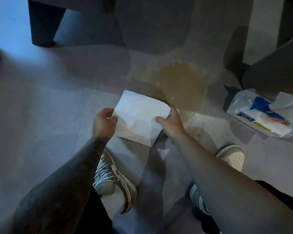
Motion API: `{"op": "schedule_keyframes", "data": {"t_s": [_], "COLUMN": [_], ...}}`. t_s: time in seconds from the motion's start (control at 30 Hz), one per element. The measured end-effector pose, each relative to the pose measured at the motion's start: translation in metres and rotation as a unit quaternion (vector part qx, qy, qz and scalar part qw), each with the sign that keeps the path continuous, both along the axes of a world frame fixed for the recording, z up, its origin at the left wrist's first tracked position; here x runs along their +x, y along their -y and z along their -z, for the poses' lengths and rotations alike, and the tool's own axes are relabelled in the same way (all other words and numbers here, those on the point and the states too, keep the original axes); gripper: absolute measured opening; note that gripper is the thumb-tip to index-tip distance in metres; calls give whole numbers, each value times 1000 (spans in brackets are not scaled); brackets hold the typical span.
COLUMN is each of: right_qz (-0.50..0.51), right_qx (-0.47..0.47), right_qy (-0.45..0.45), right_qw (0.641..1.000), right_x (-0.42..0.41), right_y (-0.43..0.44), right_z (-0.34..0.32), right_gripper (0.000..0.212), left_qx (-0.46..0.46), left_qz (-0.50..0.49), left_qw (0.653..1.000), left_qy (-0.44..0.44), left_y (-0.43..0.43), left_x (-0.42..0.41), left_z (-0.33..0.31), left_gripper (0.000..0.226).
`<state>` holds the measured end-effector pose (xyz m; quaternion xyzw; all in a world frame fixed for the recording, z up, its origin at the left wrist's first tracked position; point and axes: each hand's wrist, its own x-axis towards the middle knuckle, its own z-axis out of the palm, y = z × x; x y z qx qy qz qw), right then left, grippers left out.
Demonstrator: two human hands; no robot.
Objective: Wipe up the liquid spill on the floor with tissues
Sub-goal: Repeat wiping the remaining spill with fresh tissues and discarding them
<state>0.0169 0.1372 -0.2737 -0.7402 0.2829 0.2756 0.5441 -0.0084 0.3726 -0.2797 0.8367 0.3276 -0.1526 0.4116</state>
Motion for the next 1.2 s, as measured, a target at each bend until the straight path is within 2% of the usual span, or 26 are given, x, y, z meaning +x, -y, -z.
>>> {"op": "schedule_keyframes", "data": {"t_s": [0.07, 0.13, 0.2, 0.27, 0.33, 0.4, 0.43, 0.5, 0.57, 0.63, 0.7, 0.8, 0.93, 1.07, 1.2], "right_qz": [31, 74, 106, 113, 71, -41, -108, -245, -357, -427, -474, -537, -562, -561, -571], "right_qx": [-9, -27, -40, -49, -122, -251, -285, -291, -284, -292, -314, -344, -358, -360, -354], "right_qy": [12, 41, 58, 67, 112, 202, 241, 287, 273, 243, 228, 204, 220, 219, 209], "right_qw": [999, 996, 992, 990, 984, 946, 922, 879, 847, 820, 790, 743, 712, 713, 710], "right_x": [-10, -17, -22, -26, -28, -28, -27, -23, -16, -8, -3, -5, -11, -26, -42], "right_y": [-4, -6, -6, -5, -2, -2, -6, -21, -41, -56, -65, -66, -51, -44, -31], "right_z": [9, 17, 19, 14, 10, 11, 12, 17, 21, 29, 40, 61, 72, 70, 69], "right_gripper": [66, 69, 68, 70, 69, 67, 67, 68, 69, 69, 70, 77, 80, 79, 80], "left_qx": [109, 190, 207, 212, 214, 207, 202, 198, 196, 188, 171, 152, 154, 169, 166], "left_qz": [112, 232, 333, 416, 453, 440, 417, 339, 235, 155, 139, 189, 242, 268, 265], "left_qw": [987, 951, 918, 884, 864, 873, 886, 920, 951, 966, 966, 948, 920, 899, 901], "left_qy": [30, 71, 56, -7, -54, -44, -25, -2, -28, -82, -135, -208, -268, -302, -299], "left_y": [5, 15, 29, 40, 44, 45, 45, 40, 30, 19, 11, 6, 5, 12, 13], "left_x": [-1, -1, -2, -3, -5, -6, -7, -8, -8, -10, -14, -18, -11, -10, -8], "left_z": [2, 3, 6, 14, 22, 24, 23, 23, 23, 22, 20, 17, 16, 17, 22], "left_gripper": [55, 67, 70, 70, 71, 70, 69, 70, 71, 71, 73, 93, 125, 139, 142]}}
